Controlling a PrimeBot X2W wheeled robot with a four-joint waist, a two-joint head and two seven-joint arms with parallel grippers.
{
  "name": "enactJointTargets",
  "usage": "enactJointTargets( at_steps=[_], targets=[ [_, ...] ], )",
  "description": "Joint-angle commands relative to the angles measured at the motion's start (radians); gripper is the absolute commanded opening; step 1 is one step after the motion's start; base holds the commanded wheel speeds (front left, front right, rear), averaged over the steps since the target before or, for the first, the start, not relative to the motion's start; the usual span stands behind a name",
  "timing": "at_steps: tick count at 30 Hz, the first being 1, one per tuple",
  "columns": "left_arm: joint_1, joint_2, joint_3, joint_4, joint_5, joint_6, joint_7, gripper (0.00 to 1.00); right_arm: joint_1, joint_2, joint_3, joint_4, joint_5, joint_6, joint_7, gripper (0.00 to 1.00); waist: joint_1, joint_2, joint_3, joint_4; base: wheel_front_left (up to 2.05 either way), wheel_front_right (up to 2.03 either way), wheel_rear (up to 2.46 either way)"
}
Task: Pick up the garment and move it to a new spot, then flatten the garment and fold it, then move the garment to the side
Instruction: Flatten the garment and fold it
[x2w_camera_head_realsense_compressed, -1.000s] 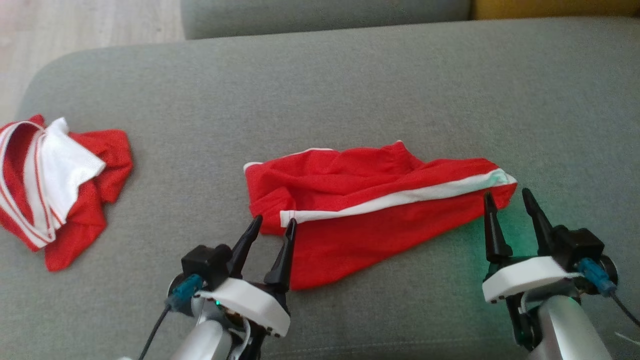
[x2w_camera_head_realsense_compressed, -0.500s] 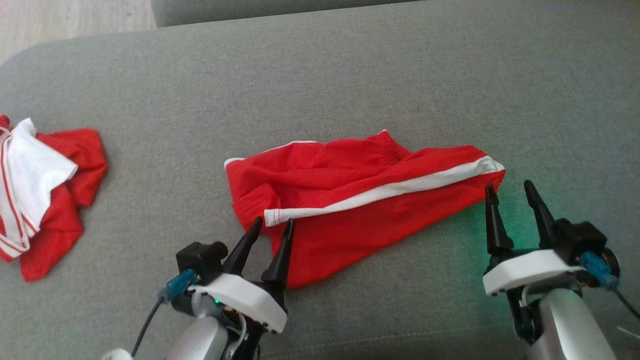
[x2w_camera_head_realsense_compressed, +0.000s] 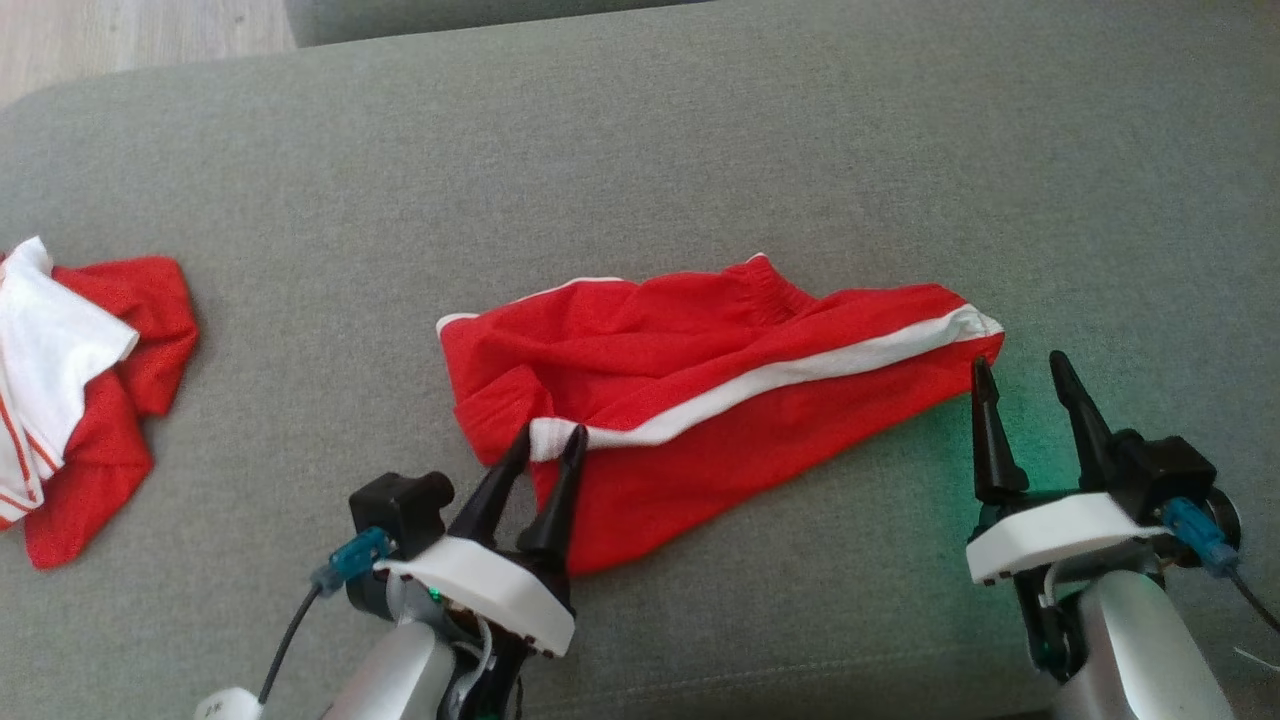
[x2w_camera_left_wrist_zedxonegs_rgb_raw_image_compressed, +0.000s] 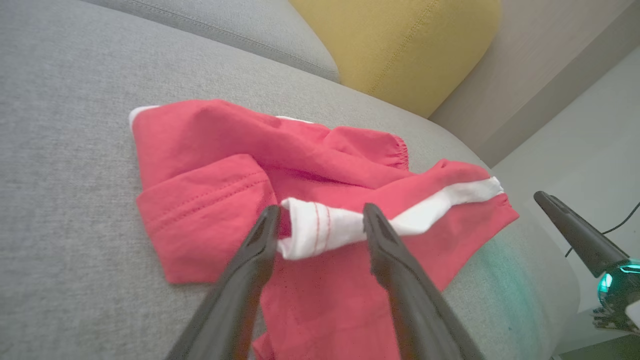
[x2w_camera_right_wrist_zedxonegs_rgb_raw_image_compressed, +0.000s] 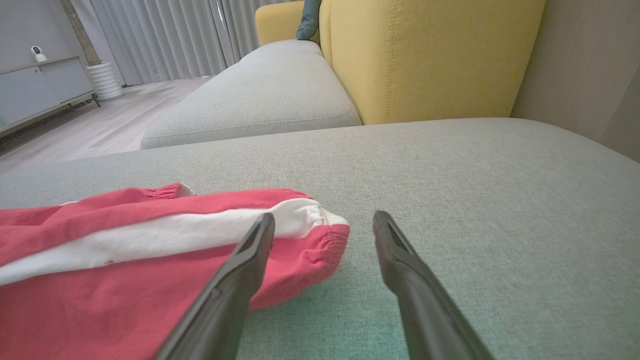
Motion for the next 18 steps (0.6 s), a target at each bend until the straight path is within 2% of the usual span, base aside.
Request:
enactJointTargets(
  at_steps=[1,3,5,11,18],
  targets=[
    [-0.046,0.002,0.027,-0.031,-0.004,-0.004,-0.006,0.40,-0.036,-0.004,0.020,-0.032,-0.002,0.007,-0.011,1.00,0.0000,0.0000,0.001,0.000,0.00,0.00,0.00],
    [-0.047,0.002,0.022,-0.024,-0.003,-0.006,-0.006,0.09,-0.037,-0.004,0.019,-0.031,0.001,0.007,-0.011,1.00,0.0000,0.0000,0.002,-0.001,0.00,0.00,0.00],
    [-0.049,0.002,0.017,-0.017,-0.003,-0.007,-0.006,0.00,-0.038,-0.004,0.018,-0.030,0.003,0.007,-0.011,1.00,0.0000,0.0000,0.003,-0.001,0.00,0.00,0.00],
    [-0.057,0.002,0.004,0.001,0.000,-0.008,-0.006,0.00,-0.041,-0.004,0.011,-0.031,0.005,0.007,-0.011,1.00,0.0000,0.0000,0.004,0.010,0.00,0.00,0.00],
    [-0.040,0.002,0.066,-0.042,0.048,0.031,-0.006,0.00,-0.047,-0.004,0.002,-0.032,0.006,0.007,-0.011,1.00,0.0000,0.0000,-0.003,0.042,0.00,0.00,0.00]
  ],
)
